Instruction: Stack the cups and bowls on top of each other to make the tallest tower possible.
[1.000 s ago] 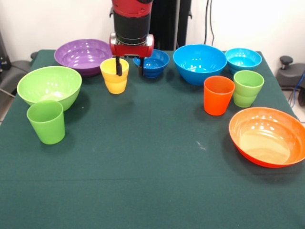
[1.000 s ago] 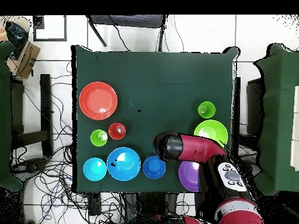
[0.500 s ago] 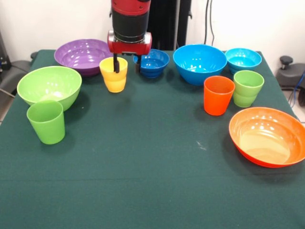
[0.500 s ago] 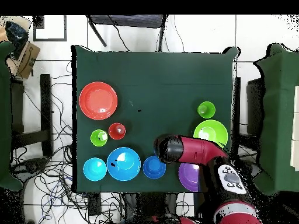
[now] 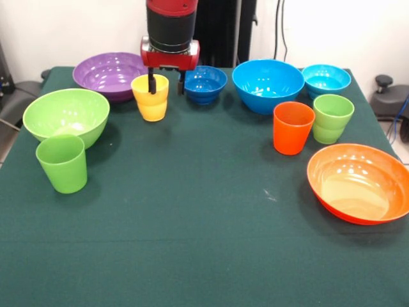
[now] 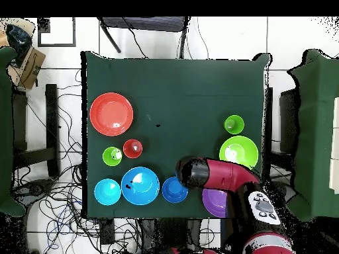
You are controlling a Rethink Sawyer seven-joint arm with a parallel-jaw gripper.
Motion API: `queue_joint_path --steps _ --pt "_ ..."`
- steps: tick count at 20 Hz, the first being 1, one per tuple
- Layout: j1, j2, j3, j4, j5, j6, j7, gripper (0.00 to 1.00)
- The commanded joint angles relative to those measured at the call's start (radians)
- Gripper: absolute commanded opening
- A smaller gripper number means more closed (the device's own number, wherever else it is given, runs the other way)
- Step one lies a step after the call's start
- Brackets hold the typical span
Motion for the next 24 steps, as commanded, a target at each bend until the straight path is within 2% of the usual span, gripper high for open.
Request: queue_joint_path --steps 1,10,18,24 --pt "0.025 0.012 0.033 0.067 -0.007 -0.081 0.157 1.00" --pt "0.041 0.012 0.022 0.068 0.006 -0.089 0.166 1.00" --pt "0.055 -0.023 0.001 0.102 0.013 -0.082 0.185 1.00" --pt "0.058 0.003 -0.007 0.094 0.017 -0.108 0.193 1.00"
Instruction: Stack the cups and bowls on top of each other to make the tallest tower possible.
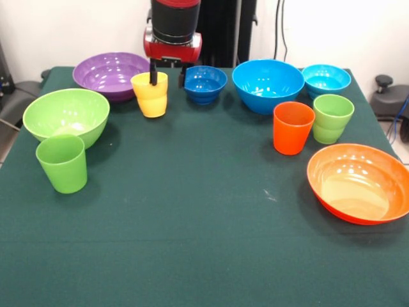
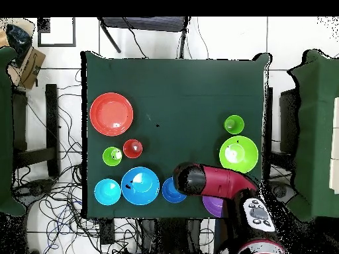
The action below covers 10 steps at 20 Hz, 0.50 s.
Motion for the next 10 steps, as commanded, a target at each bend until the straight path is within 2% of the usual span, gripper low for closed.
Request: queue_joint_path --steps 1,10 --pt "0.019 0.026 0.042 0.045 0.018 -0.073 0.175 1.00" --pt "0.014 0.018 0.047 0.045 0.023 -0.063 0.163 1.00"
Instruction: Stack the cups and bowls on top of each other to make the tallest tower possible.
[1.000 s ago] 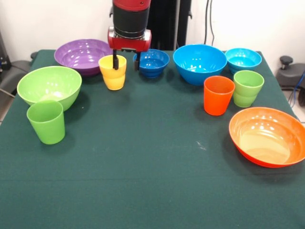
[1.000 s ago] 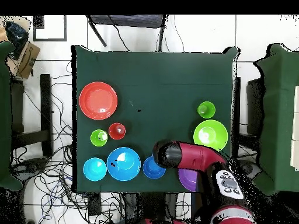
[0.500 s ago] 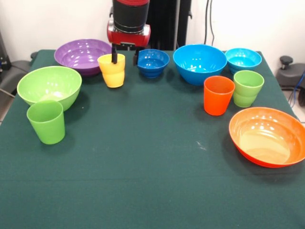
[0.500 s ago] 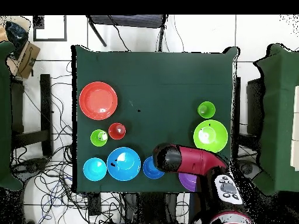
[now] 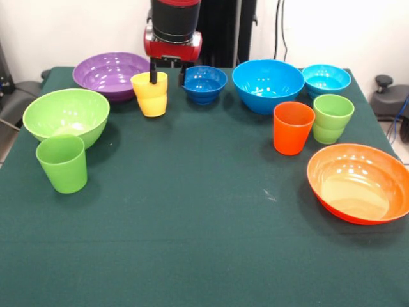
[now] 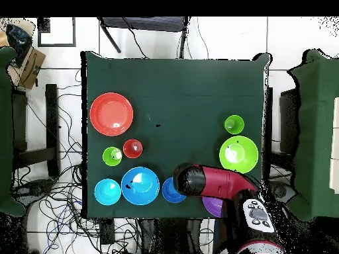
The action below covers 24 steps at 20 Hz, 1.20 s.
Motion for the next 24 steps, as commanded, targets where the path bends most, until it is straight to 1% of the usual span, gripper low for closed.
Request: queue_joint_path --steps 1,4,8,15,18,21,24 --pt "0.008 0.019 0.053 0.044 0.021 -0.065 0.163 1.00" --pt "0.009 0.005 0.050 0.044 0.022 -0.053 0.160 1.00" --pt "0.016 -0.039 0.041 0.058 0.025 -0.021 0.155 1.00" --pt "0.015 -0.032 0.042 0.056 0.027 -0.032 0.159 1.00" --pt "0.024 -0.063 0.033 0.067 0.031 -0.003 0.158 1.00" --pt "0.015 -0.033 0.040 0.070 0.029 -0.037 0.165 1.00" --pt "0.009 0.013 0.046 0.050 0.028 -0.068 0.170 1.00"
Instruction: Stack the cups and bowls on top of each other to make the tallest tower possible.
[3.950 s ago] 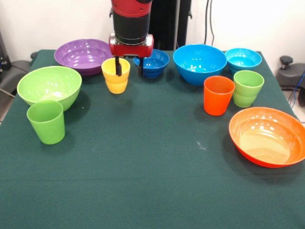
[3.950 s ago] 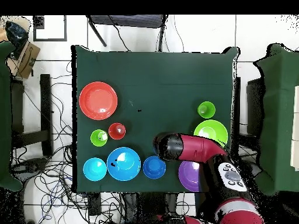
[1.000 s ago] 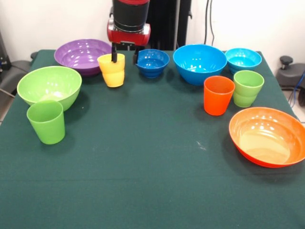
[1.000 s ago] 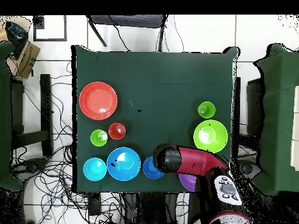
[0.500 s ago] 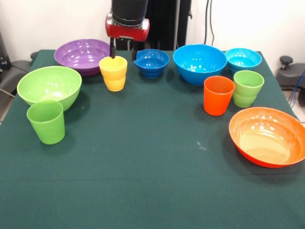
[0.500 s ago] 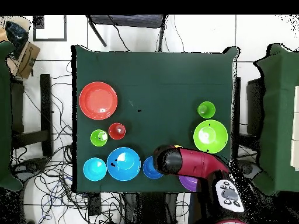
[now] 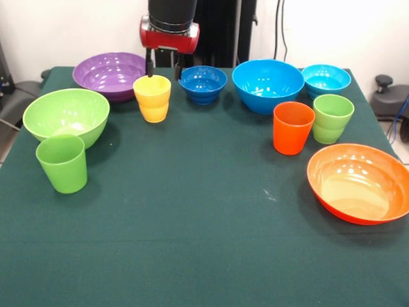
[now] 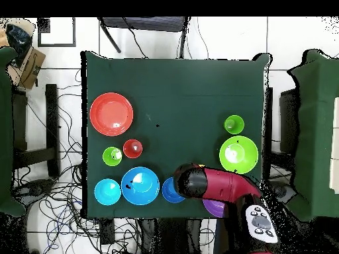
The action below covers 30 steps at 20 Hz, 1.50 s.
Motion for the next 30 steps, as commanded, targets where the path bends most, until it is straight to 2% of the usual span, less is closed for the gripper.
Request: queue_joint_path --steps 1,10,30 --pt "0.004 0.073 0.057 0.029 0.025 -0.076 0.169 1.00" --pt "-0.003 0.123 0.063 0.006 0.027 -0.114 0.176 1.00" --pt "-0.008 0.180 0.056 -0.025 0.021 -0.190 0.168 1.00"
